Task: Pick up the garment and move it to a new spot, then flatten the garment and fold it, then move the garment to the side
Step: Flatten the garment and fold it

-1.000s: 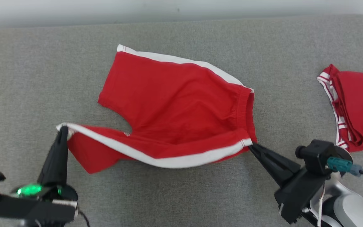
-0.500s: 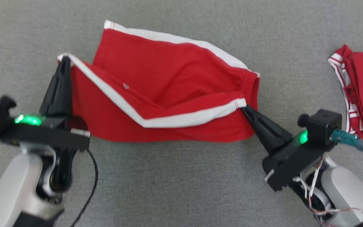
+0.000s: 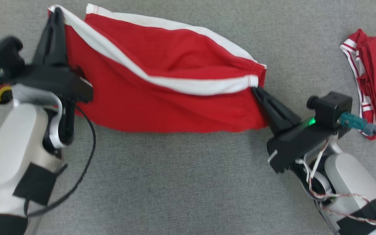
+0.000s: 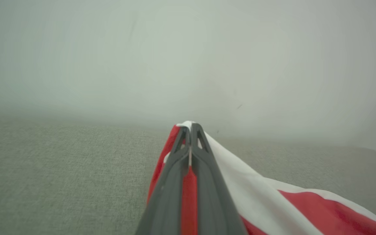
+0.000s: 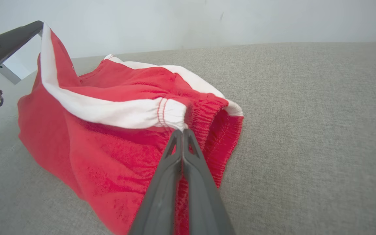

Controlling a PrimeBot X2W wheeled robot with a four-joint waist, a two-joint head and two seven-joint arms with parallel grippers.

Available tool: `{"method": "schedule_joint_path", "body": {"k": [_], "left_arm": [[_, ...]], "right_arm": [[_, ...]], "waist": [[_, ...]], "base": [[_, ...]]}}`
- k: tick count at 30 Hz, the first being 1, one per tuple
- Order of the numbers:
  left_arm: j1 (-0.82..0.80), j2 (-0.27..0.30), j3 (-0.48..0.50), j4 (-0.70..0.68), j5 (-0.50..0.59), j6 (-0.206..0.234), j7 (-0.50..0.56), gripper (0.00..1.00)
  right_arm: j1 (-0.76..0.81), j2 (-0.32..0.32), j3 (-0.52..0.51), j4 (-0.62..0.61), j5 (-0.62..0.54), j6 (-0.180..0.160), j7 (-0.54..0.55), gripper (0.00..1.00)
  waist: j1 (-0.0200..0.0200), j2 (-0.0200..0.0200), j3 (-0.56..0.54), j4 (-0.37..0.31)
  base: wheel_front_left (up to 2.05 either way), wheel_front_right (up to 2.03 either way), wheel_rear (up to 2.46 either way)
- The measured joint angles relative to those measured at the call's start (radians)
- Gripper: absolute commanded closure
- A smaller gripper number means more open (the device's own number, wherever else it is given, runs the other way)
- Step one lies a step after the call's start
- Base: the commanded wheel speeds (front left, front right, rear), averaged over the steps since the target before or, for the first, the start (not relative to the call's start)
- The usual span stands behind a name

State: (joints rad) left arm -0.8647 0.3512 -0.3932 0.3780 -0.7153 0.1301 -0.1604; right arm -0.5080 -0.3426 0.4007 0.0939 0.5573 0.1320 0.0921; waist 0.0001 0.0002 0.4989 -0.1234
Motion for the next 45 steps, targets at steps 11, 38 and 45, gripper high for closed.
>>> {"method": "schedule_joint_path", "body": {"k": [11, 38, 45], "left_arm": [[-0.166, -0.015, -0.059, 0.162, 0.084, 0.057, 0.056, 1.00], [-0.065, 0.001, -0.111, 0.290, 0.110, 0.063, -0.024, 0.00], [0.113, 0.015, -0.113, 0.233, 0.056, 0.055, -0.008, 0.00]], "right_arm": [[-0.046, 0.127, -0.117, 0.062, -0.114, 0.000, 0.033, 1.00], [0.030, 0.257, -0.374, 0.011, -0.271, 0.000, 0.049, 0.00], [0.184, 0.278, -0.467, -0.103, -0.287, 0.000, 0.084, 0.00]], "waist": [[0.0001, 0.0000, 0.030, -0.039], [-0.0001, -0.0001, -0.031, -0.039], [-0.0003, -0.0001, -0.119, -0.024]], "base": [[0.00, 0.00, 0.00], [0.00, 0.00, 0.00], [0.00, 0.00, 0.00]]}}
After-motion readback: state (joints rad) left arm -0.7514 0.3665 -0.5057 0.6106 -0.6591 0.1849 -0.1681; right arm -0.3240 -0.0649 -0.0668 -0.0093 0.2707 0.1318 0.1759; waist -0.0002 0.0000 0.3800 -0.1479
